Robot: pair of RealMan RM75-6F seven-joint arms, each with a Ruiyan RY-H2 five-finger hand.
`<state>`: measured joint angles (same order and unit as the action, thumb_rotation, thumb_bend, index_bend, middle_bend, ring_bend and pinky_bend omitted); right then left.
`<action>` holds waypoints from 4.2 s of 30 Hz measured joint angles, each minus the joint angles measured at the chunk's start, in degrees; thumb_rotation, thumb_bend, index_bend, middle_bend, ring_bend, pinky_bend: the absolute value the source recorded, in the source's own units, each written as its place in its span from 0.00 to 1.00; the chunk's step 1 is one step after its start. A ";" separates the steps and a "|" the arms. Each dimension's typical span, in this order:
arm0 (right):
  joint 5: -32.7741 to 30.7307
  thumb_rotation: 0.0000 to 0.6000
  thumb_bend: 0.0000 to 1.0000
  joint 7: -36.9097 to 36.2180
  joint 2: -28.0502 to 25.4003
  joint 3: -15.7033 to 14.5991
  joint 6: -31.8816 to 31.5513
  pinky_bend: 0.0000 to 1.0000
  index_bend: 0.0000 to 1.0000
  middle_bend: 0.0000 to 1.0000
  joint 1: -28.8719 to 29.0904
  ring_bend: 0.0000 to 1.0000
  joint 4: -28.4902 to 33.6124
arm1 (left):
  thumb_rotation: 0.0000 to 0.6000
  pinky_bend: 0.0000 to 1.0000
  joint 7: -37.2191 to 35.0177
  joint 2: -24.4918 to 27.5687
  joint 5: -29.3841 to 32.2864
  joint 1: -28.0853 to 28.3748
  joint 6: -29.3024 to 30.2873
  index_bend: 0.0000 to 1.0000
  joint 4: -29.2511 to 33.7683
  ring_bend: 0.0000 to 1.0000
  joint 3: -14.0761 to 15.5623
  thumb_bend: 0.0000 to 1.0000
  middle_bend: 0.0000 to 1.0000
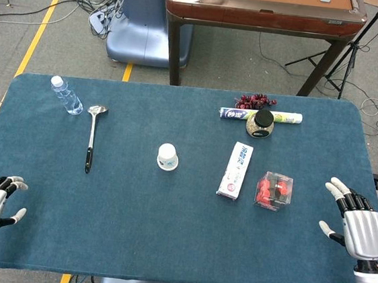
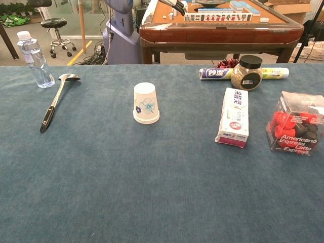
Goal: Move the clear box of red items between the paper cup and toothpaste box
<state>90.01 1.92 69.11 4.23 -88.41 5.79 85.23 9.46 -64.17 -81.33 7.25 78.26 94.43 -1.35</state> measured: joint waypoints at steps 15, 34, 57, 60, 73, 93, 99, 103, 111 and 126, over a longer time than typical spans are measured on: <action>-1.86 1.00 0.43 0.19 -0.11 0.53 4.69 0.31 0.16 0.16 2.12 0.14 0.25 | 1.00 0.56 -1.06 1.20 1.26 -0.78 0.99 0.36 0.47 0.35 -0.23 0.26 0.43; -6.90 1.00 1.00 -15.71 -6.69 1.47 29.41 0.25 0.00 0.08 14.66 0.04 -1.58 | 1.00 0.57 -2.08 2.11 1.55 -1.20 1.05 0.36 1.14 0.37 -0.10 0.26 0.46; -3.79 1.00 1.00 -28.58 -0.19 -0.57 38.07 0.25 0.00 0.19 23.40 0.12 -11.42 | 1.00 0.57 -1.71 2.30 1.99 -1.06 0.01 0.36 1.50 0.39 0.30 0.26 0.50; -3.32 1.00 1.00 -29.49 -0.02 -1.04 38.26 0.25 0.00 0.19 23.74 0.12 -11.49 | 1.00 0.57 -1.74 2.32 2.02 -1.07 0.01 0.36 1.52 0.39 0.30 0.26 0.50; 0.76 1.00 1.00 -40.32 -0.65 -4.40 38.59 0.26 0.00 0.21 25.34 0.14 -12.01 | 1.00 0.57 -1.78 2.46 1.86 -1.14 0.34 0.36 1.83 0.39 0.25 0.26 0.50; 9.62 1.00 1.00 -62.40 -0.18 -11.91 33.49 0.30 0.00 0.23 27.93 0.18 -17.78 | 1.00 0.57 -1.30 2.29 1.71 -0.98 -0.10 0.36 1.90 0.39 0.52 0.26 0.50; 10.56 1.00 1.00 -64.87 0.95 -13.28 32.37 0.30 0.00 0.23 28.85 0.18 -18.92 | 1.00 0.57 -1.37 2.25 1.70 -0.93 -0.17 0.36 1.87 0.39 0.51 0.26 0.50; 11.17 1.00 1.00 -65.54 1.50 -13.91 31.83 0.30 0.00 0.23 29.64 0.18 -18.99 | 1.00 0.57 -1.37 2.23 1.65 -0.90 -0.24 0.36 1.86 0.39 0.56 0.26 0.50; 11.61 1.00 1.00 -64.59 1.17 -14.42 31.19 0.30 0.00 0.23 30.76 0.18 -16.73 | 1.00 0.57 -1.46 2.24 1.73 -0.85 -0.33 0.36 1.82 0.39 0.54 0.26 0.50; 11.72 1.00 1.00 -59.28 -0.45 -15.20 32.60 0.30 0.00 0.23 33.49 0.18 -9.15 | 1.00 0.57 -1.83 2.30 1.88 -0.81 -0.46 0.36 1.76 0.39 0.51 0.26 0.50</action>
<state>101.73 -57.37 68.66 -10.97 -55.81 39.28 76.08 7.63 -61.87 -79.44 6.44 77.80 96.19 -0.84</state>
